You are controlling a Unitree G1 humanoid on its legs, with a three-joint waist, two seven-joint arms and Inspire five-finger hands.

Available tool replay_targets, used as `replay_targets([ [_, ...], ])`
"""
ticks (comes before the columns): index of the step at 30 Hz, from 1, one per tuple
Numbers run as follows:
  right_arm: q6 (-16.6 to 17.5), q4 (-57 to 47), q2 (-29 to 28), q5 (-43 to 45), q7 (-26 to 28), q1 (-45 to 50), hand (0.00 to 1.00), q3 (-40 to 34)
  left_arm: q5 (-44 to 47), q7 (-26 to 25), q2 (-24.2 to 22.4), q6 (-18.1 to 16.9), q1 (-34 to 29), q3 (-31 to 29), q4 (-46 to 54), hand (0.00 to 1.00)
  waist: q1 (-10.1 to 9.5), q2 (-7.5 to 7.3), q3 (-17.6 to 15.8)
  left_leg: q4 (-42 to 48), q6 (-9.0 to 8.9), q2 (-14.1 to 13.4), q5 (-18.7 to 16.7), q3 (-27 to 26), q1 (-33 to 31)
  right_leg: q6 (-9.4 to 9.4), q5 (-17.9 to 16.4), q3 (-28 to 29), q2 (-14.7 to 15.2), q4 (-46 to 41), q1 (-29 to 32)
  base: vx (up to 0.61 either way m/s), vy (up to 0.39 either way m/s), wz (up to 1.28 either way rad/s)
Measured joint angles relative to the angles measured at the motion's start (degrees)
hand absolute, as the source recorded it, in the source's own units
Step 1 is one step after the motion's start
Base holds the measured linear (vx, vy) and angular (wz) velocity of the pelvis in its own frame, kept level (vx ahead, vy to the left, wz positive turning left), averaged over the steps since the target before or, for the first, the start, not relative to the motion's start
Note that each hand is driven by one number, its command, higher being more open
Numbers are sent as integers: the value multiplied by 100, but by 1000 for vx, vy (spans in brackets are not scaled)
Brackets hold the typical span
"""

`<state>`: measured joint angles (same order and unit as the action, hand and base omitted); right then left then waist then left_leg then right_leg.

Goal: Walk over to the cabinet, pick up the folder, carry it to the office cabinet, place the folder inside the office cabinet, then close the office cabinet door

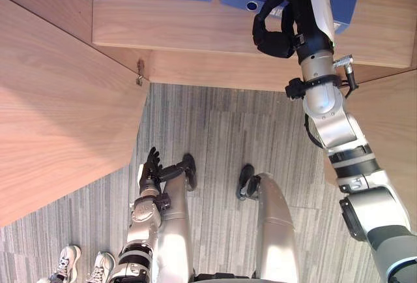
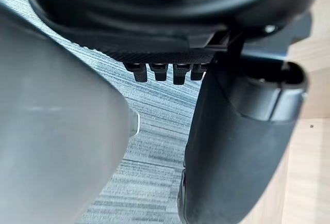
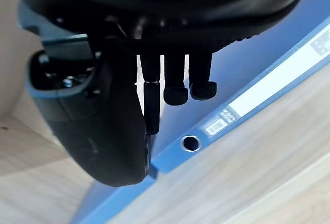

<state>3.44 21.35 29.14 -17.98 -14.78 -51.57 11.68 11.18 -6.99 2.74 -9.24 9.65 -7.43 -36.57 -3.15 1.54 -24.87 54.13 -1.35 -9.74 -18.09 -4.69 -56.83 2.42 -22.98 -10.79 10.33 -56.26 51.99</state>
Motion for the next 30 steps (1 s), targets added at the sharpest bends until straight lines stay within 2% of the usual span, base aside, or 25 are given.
replay_targets([
  [6,-394,1117,-232,-405,-215,-465,0,-7,17,-192,46,-96,68,-2,-5,100,-70,0,-5,195,5,57,2,65,-335,1,-3,-70,119,-275,295,-29,-44,9],
  [10,-449,1422,-336,-668,-430,-791,0,-16,119,-270,83,-131,68,-7,-12,100,-73,1,-5,413,11,67,-2,65,-513,10,-12,-72,198,-560,489,-65,-52,6],
  [15,-542,1686,-541,-697,-769,-1036,0,-270,245,-386,89,-255,121,-7,21,100,-103,1,-5,740,45,97,-27,69,-841,-14,-299,-41,288,-843,740,-119,-69,6],
  [18,-622,1819,-592,-688,-844,-1216,0,-415,261,-434,90,-310,228,-6,27,100,-133,2,-5,895,53,96,-24,95,-1023,-21,-315,-36,315,-1006,910,-130,-45,2],
  [26,-962,2251,-584,-117,-987,-1817,0,-1237,362,-435,42,-346,250,14,151,100,-167,4,-3,1013,108,184,8,86,-1211,-23,-312,-19,436,-1146,1081,-52,-35,5],
  [30,-1082,2400,-262,442,-1057,-2148,0,-1574,372,-429,45,-318,224,21,236,100,-173,6,-2,1023,112,193,11,82,-1252,-23,-312,-24,456,-1154,1110,-6,-26,1],
])
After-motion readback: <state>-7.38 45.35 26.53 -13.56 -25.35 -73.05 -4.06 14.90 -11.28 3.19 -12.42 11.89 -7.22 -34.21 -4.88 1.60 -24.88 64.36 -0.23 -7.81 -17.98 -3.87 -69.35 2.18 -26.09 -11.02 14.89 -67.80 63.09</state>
